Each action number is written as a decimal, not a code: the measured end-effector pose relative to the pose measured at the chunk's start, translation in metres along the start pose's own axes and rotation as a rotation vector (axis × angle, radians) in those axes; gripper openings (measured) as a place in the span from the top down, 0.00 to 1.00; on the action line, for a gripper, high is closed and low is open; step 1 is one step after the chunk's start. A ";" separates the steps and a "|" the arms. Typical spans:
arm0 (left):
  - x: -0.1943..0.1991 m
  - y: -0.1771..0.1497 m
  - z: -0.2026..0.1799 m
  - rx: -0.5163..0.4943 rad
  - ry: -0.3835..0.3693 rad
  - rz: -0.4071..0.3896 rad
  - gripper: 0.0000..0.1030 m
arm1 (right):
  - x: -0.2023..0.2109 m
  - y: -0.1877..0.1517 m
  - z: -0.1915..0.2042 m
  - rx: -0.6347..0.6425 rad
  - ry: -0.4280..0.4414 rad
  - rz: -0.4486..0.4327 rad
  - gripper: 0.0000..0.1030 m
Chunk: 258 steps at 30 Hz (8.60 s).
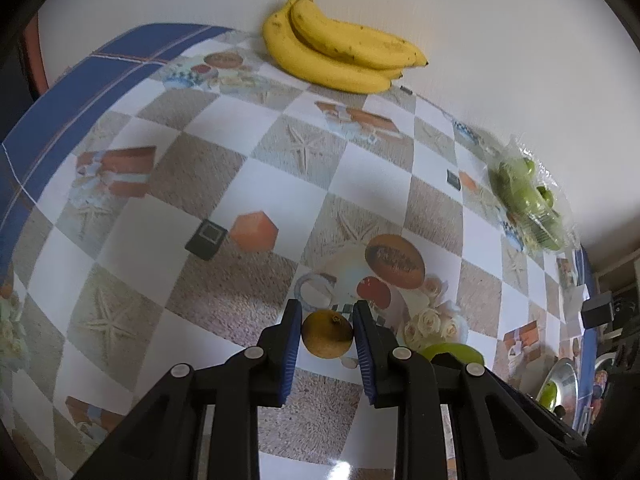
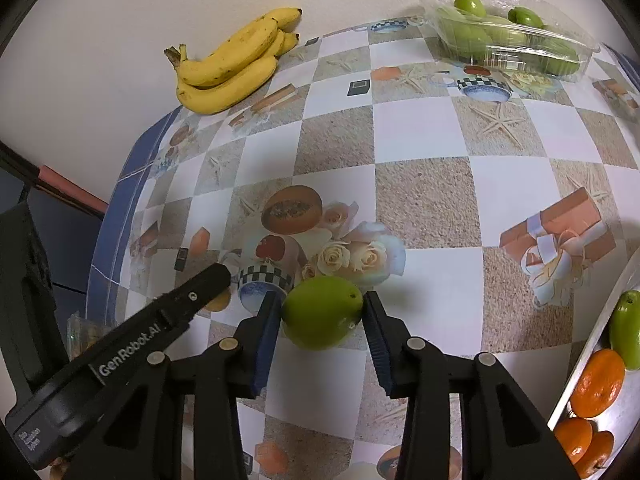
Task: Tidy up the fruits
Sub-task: 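Lift the green pear in right tool while left holds the yellow fruit, then carry the pear in right tool and yellow fruit in left tool over the bowl, then open left tool to drop the yellow fruit while right lowers and drops the pear, then withdraw both open tools up from the steel bowl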
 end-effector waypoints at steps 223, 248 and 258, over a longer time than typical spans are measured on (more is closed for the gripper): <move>0.027 -0.115 -0.111 -0.288 0.267 -0.041 0.02 | 0.130 -0.086 -0.160 -0.158 -0.340 -0.072 0.25; 0.043 -0.102 -0.066 -0.224 0.513 -0.169 0.01 | 0.118 -0.082 -0.128 -0.044 -0.357 -0.129 0.04; 0.055 -0.118 -0.054 -0.232 0.513 -0.164 0.01 | 0.115 -0.095 -0.121 -0.039 -0.353 -0.131 0.04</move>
Point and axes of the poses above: each gripper's, at about its wrist camera, not at the fingertips, and x roughly against the way its jaws point, z to its left, y to its top, the point moved 6 cm from there along -x, roughly the way its jaws point, and after that the axes turned 7 degrees about z, right-handed, at the moved point
